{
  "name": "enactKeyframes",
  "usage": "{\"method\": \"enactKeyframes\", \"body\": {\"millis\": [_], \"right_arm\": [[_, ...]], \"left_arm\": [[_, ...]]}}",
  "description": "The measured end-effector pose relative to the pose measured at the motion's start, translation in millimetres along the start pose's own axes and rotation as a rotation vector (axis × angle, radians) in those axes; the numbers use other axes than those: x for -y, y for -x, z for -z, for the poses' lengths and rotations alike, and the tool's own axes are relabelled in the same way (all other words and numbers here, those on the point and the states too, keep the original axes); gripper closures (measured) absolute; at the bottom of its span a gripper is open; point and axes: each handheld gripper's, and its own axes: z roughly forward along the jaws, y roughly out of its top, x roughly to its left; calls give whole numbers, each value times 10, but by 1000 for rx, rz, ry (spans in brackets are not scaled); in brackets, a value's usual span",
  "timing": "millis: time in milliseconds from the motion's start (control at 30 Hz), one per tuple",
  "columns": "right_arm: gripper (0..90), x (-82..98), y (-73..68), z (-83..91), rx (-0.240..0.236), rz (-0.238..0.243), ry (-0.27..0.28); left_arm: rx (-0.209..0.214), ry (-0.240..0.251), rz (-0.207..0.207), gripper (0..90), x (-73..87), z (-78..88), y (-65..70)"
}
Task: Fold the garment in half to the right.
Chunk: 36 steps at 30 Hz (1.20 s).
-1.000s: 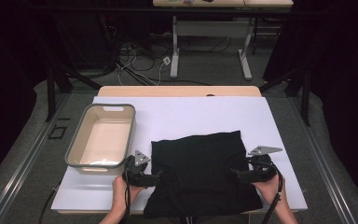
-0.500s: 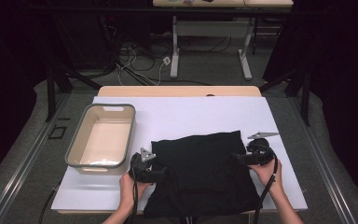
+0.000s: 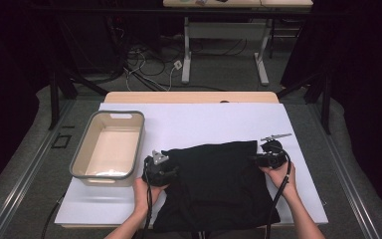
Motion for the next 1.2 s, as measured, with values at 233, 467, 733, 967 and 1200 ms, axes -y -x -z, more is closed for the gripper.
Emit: {"method": "enactKeyframes", "body": {"millis": [233,467,733,967,1200], "right_arm": [[838,-14,6,13,47,39,34],[841,-70,55,-19,102,58,60],[843,-144,136,-36,145,61,86],[843,-228,212,-78,199,63,115],[834,-258,303,-71,260,72,118]], "left_arm": [[39,8,-24,810,-96,-95,-30],[20,15,-22,815,-198,-202,-65],[-7,20,-14,815,-320,-326,-145],[-11,15,2,811,-436,-450,-193],[-11,8,8,796,-530,-549,-205]]}}
